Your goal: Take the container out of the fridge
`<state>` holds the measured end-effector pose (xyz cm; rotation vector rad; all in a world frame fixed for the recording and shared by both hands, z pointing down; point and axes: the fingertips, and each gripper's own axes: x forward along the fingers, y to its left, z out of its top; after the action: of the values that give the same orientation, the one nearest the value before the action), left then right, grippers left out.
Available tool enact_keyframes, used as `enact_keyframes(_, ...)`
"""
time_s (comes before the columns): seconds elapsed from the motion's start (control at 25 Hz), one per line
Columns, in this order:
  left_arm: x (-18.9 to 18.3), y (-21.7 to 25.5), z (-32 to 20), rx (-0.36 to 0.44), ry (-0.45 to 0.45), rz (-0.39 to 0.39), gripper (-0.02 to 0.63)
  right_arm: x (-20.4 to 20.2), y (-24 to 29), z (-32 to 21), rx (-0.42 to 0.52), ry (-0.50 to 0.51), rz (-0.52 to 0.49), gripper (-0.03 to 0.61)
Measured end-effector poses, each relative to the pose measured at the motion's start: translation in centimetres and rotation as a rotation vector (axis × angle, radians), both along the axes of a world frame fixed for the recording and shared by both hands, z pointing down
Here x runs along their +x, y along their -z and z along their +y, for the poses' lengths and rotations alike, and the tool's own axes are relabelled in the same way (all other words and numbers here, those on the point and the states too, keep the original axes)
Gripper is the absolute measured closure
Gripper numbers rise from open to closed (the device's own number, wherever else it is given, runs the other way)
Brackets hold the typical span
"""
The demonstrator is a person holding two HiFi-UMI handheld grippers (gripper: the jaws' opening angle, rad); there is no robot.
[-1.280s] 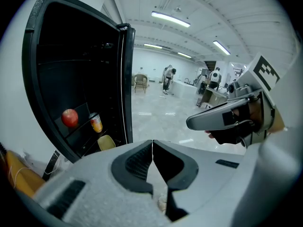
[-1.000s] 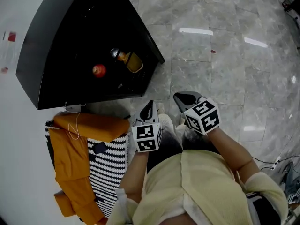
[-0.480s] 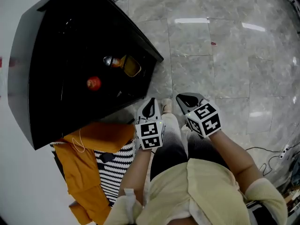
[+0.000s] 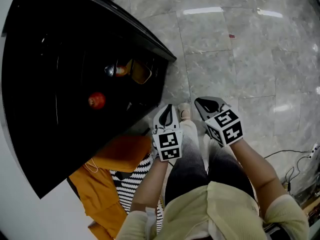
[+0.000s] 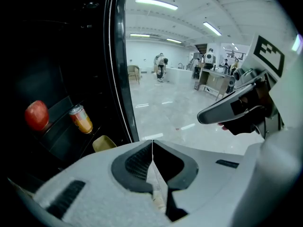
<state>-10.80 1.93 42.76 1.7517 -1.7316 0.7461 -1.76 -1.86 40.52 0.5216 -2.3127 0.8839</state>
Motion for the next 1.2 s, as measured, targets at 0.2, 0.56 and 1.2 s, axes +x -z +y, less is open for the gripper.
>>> enact_keyframes(0.2,-1.0,-3.0,-0.5,-0.014,-0.047,-0.016,0.591,-0.8,-2.5,-0.4,-0.014,-0.010,0.002,0.549)
enact_keyframes(0.56,-3.7,-7.1,-1.5,-0.022,-0.059,-0.098,0.591,-2.9,-6.7,-0.2,-0.048,-0.035,-0.004,0.549)
enact_keyframes(1.2,-10.1,-14.0,-3.0,-0.114,-0.012,-0.170,0.591,-6.3,-12.5,-1.3,-0.062,-0.016,-0.005,0.549)
